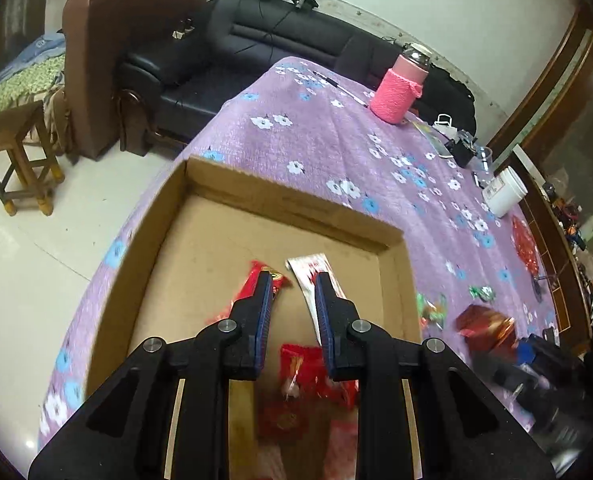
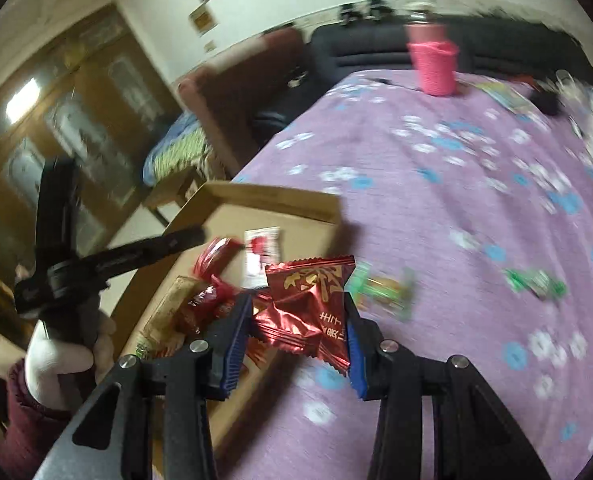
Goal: Organize snacks
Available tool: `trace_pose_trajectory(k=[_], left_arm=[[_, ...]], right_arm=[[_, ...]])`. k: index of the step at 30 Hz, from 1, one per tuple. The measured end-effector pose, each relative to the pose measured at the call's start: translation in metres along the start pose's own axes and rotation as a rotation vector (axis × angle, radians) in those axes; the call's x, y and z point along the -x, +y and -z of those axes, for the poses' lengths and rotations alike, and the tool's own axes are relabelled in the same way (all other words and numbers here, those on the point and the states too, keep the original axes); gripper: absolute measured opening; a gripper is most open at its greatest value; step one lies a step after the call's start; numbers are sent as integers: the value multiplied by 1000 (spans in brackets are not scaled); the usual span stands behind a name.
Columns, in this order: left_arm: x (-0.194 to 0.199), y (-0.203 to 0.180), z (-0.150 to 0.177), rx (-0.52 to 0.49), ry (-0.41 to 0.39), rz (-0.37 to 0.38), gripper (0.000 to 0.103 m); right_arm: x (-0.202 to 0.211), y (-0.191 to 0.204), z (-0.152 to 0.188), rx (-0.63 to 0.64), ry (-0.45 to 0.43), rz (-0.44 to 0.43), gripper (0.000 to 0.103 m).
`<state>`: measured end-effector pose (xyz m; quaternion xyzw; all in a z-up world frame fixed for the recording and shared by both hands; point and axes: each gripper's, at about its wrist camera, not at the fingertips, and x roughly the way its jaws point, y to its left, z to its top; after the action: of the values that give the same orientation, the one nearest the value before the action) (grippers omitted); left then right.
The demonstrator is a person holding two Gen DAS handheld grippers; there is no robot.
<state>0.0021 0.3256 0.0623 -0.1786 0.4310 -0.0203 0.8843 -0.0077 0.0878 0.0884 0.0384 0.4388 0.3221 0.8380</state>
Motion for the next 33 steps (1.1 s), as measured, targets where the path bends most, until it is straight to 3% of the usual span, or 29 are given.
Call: trace_pose_trajectory(k=[3, 7, 13, 19, 28, 33], left_arm=[[-1, 10, -3, 27, 0, 24, 20], [7, 20, 4, 57, -15, 52, 47], [7, 34, 19, 145, -7, 95, 47], [1, 32, 33, 159, 51, 87, 47], [24, 17, 44, 109, -14, 112, 47], [45, -24, 56, 41, -28, 144, 47]], right_arm=[[-27, 27, -8, 65, 37, 20, 45], [-54, 43, -15, 112, 58, 54, 47], [-70, 40, -18, 112, 57, 48, 54], [-35, 15, -11, 17, 19, 31, 56], [50, -79, 31, -144, -45, 115, 56], [81, -130, 55, -245, -67, 181, 57]])
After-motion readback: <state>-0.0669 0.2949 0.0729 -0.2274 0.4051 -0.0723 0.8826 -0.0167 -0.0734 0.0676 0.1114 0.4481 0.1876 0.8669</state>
